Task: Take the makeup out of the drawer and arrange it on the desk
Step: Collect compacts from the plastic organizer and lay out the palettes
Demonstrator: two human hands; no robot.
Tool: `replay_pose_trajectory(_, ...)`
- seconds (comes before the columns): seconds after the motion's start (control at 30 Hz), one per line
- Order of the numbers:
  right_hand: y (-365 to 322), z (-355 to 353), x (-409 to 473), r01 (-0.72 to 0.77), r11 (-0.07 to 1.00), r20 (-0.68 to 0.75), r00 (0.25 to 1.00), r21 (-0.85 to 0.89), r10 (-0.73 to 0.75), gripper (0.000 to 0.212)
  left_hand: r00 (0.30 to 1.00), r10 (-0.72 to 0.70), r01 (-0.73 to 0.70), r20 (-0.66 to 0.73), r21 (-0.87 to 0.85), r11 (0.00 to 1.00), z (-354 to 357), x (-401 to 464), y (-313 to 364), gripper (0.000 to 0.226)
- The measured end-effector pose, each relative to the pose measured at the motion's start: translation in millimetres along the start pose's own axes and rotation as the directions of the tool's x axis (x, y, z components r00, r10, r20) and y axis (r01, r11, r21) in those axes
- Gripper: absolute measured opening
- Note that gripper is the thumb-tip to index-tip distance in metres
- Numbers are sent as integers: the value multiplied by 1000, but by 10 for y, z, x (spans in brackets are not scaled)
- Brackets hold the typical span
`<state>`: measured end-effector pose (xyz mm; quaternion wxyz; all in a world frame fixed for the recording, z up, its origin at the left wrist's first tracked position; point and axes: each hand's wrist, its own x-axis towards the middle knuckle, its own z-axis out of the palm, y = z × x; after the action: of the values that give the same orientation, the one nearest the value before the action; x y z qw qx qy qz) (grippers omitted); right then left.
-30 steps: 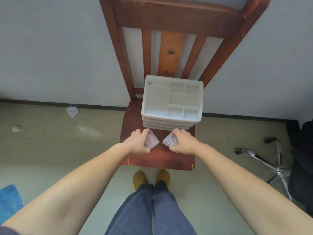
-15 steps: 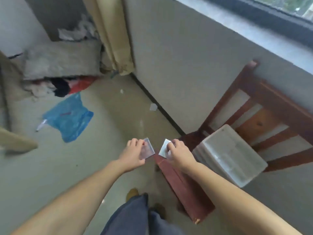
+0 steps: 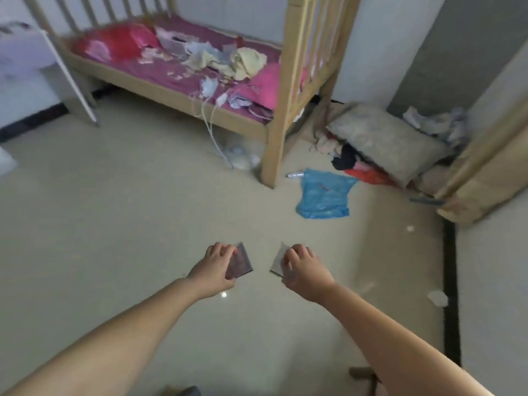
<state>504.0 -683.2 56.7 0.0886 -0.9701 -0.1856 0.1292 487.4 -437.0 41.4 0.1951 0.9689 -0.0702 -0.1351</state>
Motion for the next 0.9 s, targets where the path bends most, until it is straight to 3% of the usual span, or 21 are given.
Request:
replay_pose_trajectory(0.23, -2079, 163, 1147, 315, 945, -14, 948, -83, -318, 58, 959, -236, 236, -156, -16, 972, -844, -912, -1918, 59)
replay_pose_trajectory(0.43, -3584, 289, 1867, 532, 832, 51, 846, -156, -531, 56, 882, -415, 413, -224, -58, 909, -1364, -1474, -3216, 62)
replay_pose_trajectory(0.63, -4597, 347, 2745, 643, 747, 156, 766, -169, -624, 51, 820, -513, 496, -254, -134, 858, -1617, -1537, -4162, 64)
replay_pose_trajectory(0.9, -5894, 163, 4487, 750, 644, 217, 661, -150, -719, 48, 725, -608, 584, -324, -181, 792, -2431, -876, -5681, 62)
